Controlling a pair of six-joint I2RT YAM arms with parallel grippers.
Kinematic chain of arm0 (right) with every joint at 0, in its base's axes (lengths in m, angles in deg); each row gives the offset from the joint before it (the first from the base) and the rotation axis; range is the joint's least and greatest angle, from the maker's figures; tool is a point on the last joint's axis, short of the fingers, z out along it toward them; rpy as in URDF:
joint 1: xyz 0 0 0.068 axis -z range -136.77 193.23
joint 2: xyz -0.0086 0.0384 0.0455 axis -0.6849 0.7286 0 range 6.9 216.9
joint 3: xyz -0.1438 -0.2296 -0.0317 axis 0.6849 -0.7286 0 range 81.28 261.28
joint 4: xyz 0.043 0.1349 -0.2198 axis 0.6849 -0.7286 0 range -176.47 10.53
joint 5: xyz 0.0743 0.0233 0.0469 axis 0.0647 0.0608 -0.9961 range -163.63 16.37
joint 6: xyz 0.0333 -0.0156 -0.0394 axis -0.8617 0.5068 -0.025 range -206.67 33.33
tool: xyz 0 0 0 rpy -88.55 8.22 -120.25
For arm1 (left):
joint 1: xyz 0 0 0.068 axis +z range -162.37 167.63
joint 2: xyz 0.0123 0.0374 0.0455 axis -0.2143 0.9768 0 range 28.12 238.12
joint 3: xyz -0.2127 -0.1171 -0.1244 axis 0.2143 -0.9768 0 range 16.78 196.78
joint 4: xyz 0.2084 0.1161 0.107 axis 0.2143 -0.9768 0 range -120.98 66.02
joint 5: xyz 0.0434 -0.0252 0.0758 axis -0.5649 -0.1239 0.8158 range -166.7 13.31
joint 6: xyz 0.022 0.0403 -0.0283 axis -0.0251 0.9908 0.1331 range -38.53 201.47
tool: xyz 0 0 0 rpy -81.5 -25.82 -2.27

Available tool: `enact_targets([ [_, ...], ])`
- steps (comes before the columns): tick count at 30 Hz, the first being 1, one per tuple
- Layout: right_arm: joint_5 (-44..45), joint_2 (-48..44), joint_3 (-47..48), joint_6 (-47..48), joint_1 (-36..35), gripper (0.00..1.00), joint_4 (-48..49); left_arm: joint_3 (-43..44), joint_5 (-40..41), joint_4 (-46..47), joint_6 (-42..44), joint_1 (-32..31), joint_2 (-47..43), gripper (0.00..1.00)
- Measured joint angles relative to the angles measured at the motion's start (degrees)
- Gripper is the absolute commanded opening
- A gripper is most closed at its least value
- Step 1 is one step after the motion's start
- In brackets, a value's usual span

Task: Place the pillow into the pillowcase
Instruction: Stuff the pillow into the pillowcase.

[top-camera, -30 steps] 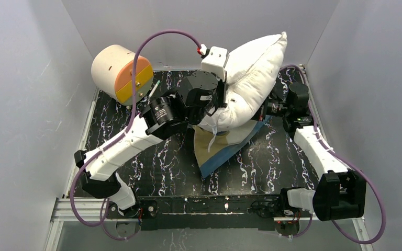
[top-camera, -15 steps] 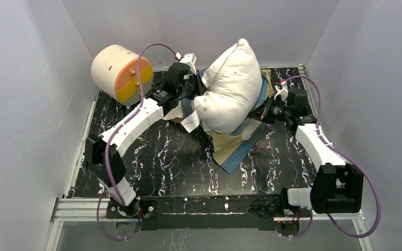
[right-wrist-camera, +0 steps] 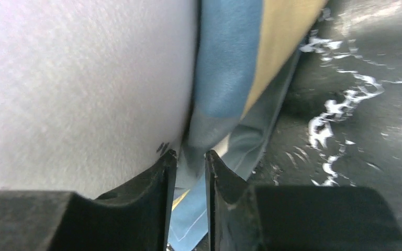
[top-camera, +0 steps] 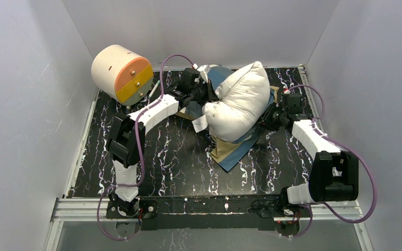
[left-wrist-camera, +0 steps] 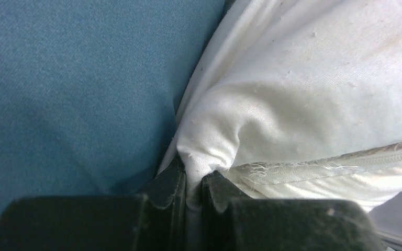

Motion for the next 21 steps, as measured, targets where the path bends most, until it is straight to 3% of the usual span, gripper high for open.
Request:
enact_targets([
  [2, 4.0, -1.4, 0.5, -2.1, 0.0, 0.52, -1.5, 0.4, -1.3, 0.7, -0.1, 0.2, 0.8, 0.00],
  [4, 7.2, -3.5, 0.4, -4.4, 0.0, 0.57, -2.1, 0.6, -2.2, 1.5, -0.4, 0.4, 1.4, 0.00],
  [13, 13.3, -3.3, 0.4, -15.3, 0.0, 0.53, -2.0, -0.1, -4.0, 3.9, -1.0, 0.8, 2.1, 0.00],
  [15, 13.9, -1.8, 0.6, -16.8, 0.0, 0.46, -1.5, -0.5, -4.4, 4.5, -1.1, 0.9, 2.1, 0.00],
  [18, 14.6, 2.4, 1.3, -17.6, 0.0, 0.08, 0.2, -0.8, -5.0, 5.0, -1.3, 1.4, 2.1, 0.00],
  [19, 15.3, 4.2, 1.8, -17.4, 0.0, 0.01, 0.4, -0.9, -5.2, 5.0, -1.5, 1.7, 2.1, 0.00],
  [21, 16.4, 7.0, 2.4, -16.7, 0.3, 0.01, 0.3, -0.8, -5.8, 4.9, -1.9, 2.6, 2.1, 0.00],
])
